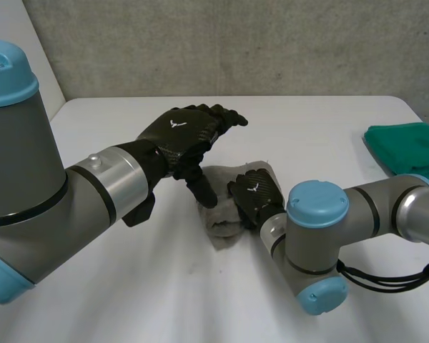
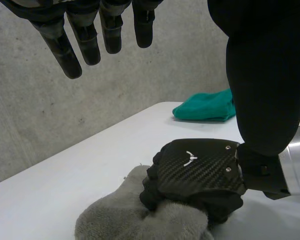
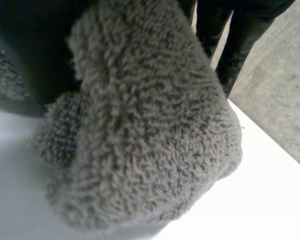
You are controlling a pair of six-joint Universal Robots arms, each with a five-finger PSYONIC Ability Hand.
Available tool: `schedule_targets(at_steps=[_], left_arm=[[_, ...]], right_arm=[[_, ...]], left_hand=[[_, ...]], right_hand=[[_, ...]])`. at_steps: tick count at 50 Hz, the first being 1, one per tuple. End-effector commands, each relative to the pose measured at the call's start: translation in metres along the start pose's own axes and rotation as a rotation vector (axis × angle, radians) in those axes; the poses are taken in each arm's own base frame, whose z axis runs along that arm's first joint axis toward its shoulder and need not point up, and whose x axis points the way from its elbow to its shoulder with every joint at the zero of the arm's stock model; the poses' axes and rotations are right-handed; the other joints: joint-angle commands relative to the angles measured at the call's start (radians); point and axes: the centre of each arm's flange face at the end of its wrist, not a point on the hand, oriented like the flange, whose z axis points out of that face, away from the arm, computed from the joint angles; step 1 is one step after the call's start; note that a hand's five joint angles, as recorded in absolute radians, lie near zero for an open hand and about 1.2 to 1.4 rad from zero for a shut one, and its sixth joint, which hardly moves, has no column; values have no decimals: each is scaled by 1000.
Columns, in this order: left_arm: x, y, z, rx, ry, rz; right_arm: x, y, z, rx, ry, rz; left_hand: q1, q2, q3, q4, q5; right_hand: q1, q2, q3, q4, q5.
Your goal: Fold the laundry.
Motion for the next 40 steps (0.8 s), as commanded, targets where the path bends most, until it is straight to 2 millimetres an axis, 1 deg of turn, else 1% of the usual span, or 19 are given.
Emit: schedule_targets(at_steps=[1,3,5,10,11,14,15,18,19,22,23,25,26,28,32,33,36,37,40], left_arm=[[0,0,0,1,0,-2],[0,0,0,1,0,-2],[0,0,0,1,0,-2],[0,0,0,1,0,-2],[0,0,0,1,0,-2],[0,0,0,1,0,-2],[1,0,0,1,2,-2],[1,0,0,1,2,-2],[1,0,0,1,3,-1],[1,0,0,-1,2,-2],[1,0,0,-1,0,-2],[0,1,0,-2,-1,-4],[0,2,0,-5,1,-7],[0,2,-1,-8,-1,-11],[0,3,0,-9,1,-11],[0,4,0,-11,1,-11],[0,4,0,-11,1,-11],[1,4,0,-10,2,-11],[1,4,0,-11,2,-11]], right_arm=[[11,-10,12,36,33,6],[20,-13,15,43,52,7],[36,-15,18,41,86,6],[72,-5,19,-5,142,8],[88,1,19,-31,159,9],[112,15,16,-81,171,8],[127,24,14,-108,178,-1],[146,32,10,-127,186,-30],[157,38,8,-138,196,-55],[170,44,8,-145,208,-83],[181,48,10,-141,222,-106],[191,52,12,-132,233,-127],[201,54,16,-116,243,-148],[212,54,21,-93,253,-173],[236,45,33,-23,275,-222],[250,39,38,16,289,-237],[268,27,43,75,310,-266],[282,20,47,111,333,-286],[304,7,52,173,368,-308]], left_hand=[[33,20,12,21,3],[33,20,12,21,3],[36,23,15,24,6],[33,20,12,21,3],[33,20,12,21,3],[36,23,15,24,6],[33,20,12,21,3],[33,20,12,21,3],[33,20,12,21,3],[33,20,12,21,3],[33,20,12,21,3],[33,20,12,21,3],[33,20,12,21,3],[33,20,12,21,3],[36,23,15,24,6],[33,20,12,21,3],[33,20,12,21,3],[36,23,15,24,6],[36,23,15,24,6]], right_hand=[[654,439,445,436,520],[654,439,445,436,520],[654,439,445,436,520],[654,439,445,436,520],[654,439,445,436,520],[654,439,445,436,520],[654,439,445,436,520],[654,439,445,436,520],[654,439,445,436,520],[654,439,445,436,520],[654,439,445,436,520],[654,439,445,436,520],[654,439,445,436,520],[654,439,445,436,520],[654,439,445,436,520],[654,439,445,436,520],[654,439,445,436,520],[654,439,445,436,520],[654,439,445,436,520]])
